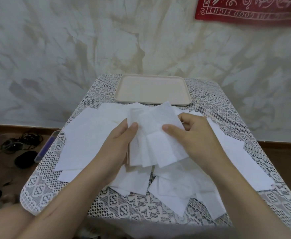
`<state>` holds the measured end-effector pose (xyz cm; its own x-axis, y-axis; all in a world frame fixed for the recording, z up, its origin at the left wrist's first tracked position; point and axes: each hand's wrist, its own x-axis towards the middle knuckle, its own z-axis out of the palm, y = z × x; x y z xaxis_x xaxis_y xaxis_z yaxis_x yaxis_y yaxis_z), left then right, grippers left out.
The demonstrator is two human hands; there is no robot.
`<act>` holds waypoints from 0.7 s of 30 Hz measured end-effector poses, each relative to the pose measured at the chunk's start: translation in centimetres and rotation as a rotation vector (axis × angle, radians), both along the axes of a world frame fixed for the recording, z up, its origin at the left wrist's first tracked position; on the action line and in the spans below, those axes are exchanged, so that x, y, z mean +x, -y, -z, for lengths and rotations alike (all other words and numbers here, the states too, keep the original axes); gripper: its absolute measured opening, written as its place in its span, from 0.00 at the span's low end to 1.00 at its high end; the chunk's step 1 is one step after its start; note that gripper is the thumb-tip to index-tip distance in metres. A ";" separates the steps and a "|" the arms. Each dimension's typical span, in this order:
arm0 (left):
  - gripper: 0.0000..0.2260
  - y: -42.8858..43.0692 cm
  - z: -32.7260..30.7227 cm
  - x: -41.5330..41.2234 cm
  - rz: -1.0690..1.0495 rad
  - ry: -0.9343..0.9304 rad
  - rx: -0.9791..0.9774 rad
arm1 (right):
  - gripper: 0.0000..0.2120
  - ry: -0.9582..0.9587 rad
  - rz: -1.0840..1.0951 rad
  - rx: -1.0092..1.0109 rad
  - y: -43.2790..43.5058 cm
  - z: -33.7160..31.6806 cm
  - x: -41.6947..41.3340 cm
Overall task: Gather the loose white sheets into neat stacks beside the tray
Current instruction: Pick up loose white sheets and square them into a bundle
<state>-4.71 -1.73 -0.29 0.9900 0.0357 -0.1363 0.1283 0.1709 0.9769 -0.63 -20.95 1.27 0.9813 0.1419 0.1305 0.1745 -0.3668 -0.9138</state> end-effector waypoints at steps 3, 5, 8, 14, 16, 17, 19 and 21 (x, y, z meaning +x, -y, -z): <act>0.13 0.1 -0.1 0.0 0.008 0.005 -0.019 | 0.26 0.005 0.026 -0.006 -1.0 0.3 -0.3; 0.13 0.1 -0.2 0.0 0.022 0.018 -0.011 | 0.22 0.009 0.037 0.004 -1.2 0.4 -0.3; 0.13 0.0 -0.1 0.0 0.029 0.037 0.025 | 0.17 0.021 0.057 -0.052 -1.0 0.4 -0.4; 0.13 -0.3 0.2 0.1 -0.039 0.019 0.024 | 0.07 0.198 0.152 -0.308 0.3 -0.3 -0.7; 0.13 -0.2 0.2 0.0 -0.049 0.010 0.019 | 0.08 0.050 0.099 -0.110 0.3 -0.2 -0.4; 0.13 -0.1 0.1 0.0 -0.052 0.008 0.014 | 0.08 -0.005 0.080 -0.035 0.1 0.0 -0.4; 0.13 0.0 0.1 0.0 -0.051 0.005 -0.006 | 0.08 -0.044 0.054 0.018 -0.3 0.1 -0.4; 0.14 0.1 0.0 -0.1 -0.054 0.004 -0.020 | 0.08 -0.041 0.049 0.036 -0.6 0.3 -0.5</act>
<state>-4.78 -1.85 -0.32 0.9873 0.0865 -0.1335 0.1145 0.1966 0.9738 -1.14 -20.33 0.92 0.9916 0.0890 0.0942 0.1192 -0.3406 -0.9326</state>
